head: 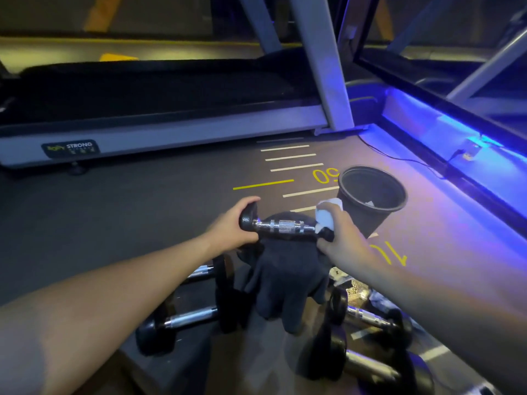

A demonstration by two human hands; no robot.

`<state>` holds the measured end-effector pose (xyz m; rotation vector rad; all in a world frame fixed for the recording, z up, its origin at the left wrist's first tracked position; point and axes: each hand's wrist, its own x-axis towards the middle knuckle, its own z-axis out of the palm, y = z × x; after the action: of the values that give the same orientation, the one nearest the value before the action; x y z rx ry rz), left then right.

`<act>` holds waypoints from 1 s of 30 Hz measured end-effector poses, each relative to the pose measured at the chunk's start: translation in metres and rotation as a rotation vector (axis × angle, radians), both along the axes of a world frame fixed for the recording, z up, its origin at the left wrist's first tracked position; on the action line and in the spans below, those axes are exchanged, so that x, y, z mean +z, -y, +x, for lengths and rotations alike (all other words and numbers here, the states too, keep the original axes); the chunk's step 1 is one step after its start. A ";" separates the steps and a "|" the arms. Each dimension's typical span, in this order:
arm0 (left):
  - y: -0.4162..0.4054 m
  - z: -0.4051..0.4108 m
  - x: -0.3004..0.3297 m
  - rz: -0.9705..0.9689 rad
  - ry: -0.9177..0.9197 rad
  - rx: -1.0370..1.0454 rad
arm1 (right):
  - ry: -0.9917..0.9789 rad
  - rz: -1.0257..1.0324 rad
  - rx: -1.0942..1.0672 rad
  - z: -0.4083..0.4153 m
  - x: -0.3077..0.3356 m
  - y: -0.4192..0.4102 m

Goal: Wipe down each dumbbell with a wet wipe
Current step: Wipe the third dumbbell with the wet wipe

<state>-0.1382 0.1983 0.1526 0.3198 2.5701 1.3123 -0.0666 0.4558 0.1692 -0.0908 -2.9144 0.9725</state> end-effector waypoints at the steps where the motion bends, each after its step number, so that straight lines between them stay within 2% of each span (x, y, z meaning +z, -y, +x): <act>1: 0.002 -0.002 0.000 0.037 0.020 -0.012 | 0.001 -0.004 -0.005 0.000 0.000 0.000; 12: 0.013 0.004 0.009 0.252 0.376 -0.117 | 0.017 -0.070 0.023 -0.002 -0.004 -0.003; 15: 0.016 0.004 0.006 0.280 0.412 -0.133 | 0.004 -0.115 0.047 -0.003 -0.006 -0.005; 24: 0.009 0.007 0.013 0.279 0.235 -0.110 | -0.091 -0.092 0.004 0.004 -0.009 -0.010; 30: 0.007 0.003 0.041 0.294 0.017 -0.066 | -0.161 -0.240 -0.036 0.002 0.004 -0.011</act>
<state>-0.1355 0.1913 0.1934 0.4393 2.3288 1.6603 -0.0650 0.4666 0.1735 -0.0730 -2.6327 1.2559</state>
